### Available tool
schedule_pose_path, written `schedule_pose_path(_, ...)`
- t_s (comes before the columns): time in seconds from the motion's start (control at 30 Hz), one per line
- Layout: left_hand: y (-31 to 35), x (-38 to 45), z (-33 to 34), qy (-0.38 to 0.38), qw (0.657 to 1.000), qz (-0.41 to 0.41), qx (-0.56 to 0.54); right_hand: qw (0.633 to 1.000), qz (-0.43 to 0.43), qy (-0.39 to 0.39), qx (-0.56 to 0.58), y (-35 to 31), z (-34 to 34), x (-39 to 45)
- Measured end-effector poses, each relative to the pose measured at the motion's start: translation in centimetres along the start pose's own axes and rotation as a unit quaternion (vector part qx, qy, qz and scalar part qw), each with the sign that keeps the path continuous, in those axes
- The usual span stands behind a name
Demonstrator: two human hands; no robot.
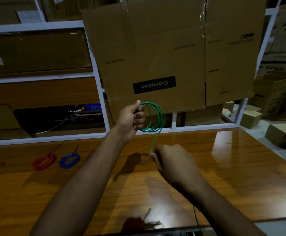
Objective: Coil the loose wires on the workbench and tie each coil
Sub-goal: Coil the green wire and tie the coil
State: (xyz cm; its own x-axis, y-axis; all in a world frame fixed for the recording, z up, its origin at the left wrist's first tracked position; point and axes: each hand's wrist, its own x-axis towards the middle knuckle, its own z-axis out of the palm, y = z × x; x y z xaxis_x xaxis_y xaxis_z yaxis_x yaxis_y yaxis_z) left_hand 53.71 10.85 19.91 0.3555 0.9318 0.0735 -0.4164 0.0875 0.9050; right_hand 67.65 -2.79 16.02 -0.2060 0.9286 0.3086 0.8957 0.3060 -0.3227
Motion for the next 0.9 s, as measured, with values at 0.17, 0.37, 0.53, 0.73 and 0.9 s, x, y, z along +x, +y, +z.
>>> schedule_pose_path(0.17,-0.8,-0.1,0.4,0.002,1.0,0.01,0.024,0.989,-0.136,-0.047,-0.039,-2.2,-4.0,1.3)
schedule_pose_path(0.37,-1.1,-1.4,0.6,0.003,0.996,0.054,0.067,0.973,-0.173,0.15,-0.007,-0.7,-6.9,5.6)
schedule_pose_path(0.53,-0.4,-2.1,1.2,-0.039,0.998,0.047,0.013,0.953,-0.126,0.273,0.043,0.9,-5.9,7.5)
schedule_pose_path(0.73,0.2,-2.3,1.3,-0.075,0.997,0.016,-0.012,0.964,-0.016,0.242,0.105,2.3,-5.3,9.4)
schedule_pose_path(0.9,0.6,-2.6,0.5,-0.08,0.994,-0.034,-0.069,0.956,-0.046,0.078,0.278,3.6,-6.0,9.5)
